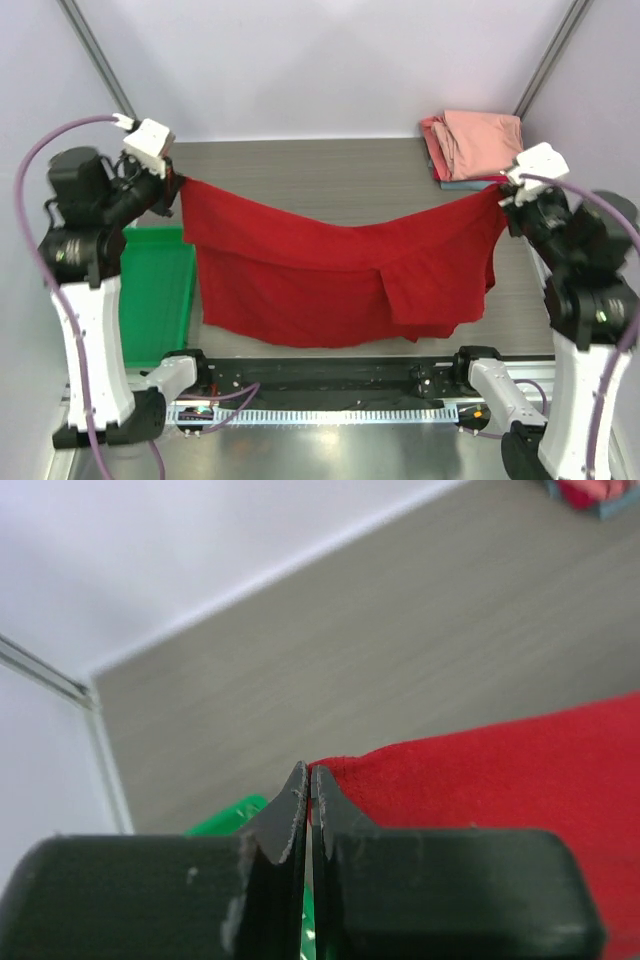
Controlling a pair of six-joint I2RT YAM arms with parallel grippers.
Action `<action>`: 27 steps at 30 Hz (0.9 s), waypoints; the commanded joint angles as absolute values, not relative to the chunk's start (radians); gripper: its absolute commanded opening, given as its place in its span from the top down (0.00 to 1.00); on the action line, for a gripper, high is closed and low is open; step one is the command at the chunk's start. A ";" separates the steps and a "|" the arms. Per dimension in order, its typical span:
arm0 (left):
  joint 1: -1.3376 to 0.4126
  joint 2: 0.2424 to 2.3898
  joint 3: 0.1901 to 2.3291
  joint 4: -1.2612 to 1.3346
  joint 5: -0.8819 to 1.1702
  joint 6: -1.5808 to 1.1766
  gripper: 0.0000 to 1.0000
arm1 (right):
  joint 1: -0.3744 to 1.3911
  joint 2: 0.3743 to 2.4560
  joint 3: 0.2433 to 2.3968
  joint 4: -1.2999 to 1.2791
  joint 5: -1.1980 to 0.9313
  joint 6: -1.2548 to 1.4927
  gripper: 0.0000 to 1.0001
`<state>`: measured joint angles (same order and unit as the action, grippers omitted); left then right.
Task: Fold and stack the t-shirts
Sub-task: Fold the tshirt
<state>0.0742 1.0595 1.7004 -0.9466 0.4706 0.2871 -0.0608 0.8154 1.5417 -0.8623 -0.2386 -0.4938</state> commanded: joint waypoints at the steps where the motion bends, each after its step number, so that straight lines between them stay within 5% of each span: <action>1: 0.081 1.135 1.623 -0.968 0.521 0.330 1.00 | -0.061 0.903 1.442 -0.785 -0.261 -0.483 0.99; 10: -0.018 1.463 1.339 -0.724 0.497 0.342 1.00 | -0.057 1.265 1.187 -0.543 -0.359 -0.480 0.99; 19: -0.012 1.849 1.489 -0.624 0.371 0.341 1.00 | -0.040 1.881 1.495 -0.440 -0.299 -0.495 0.99; 27: -0.005 2.052 1.692 -0.574 0.252 0.314 1.00 | -0.040 2.166 1.825 -0.425 -0.241 -0.448 0.99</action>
<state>-0.0109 2.0113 1.6070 -0.6441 0.3126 0.3202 -0.0467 2.1395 1.7069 -0.4911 -0.2672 -0.4850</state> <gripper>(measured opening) 0.005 0.062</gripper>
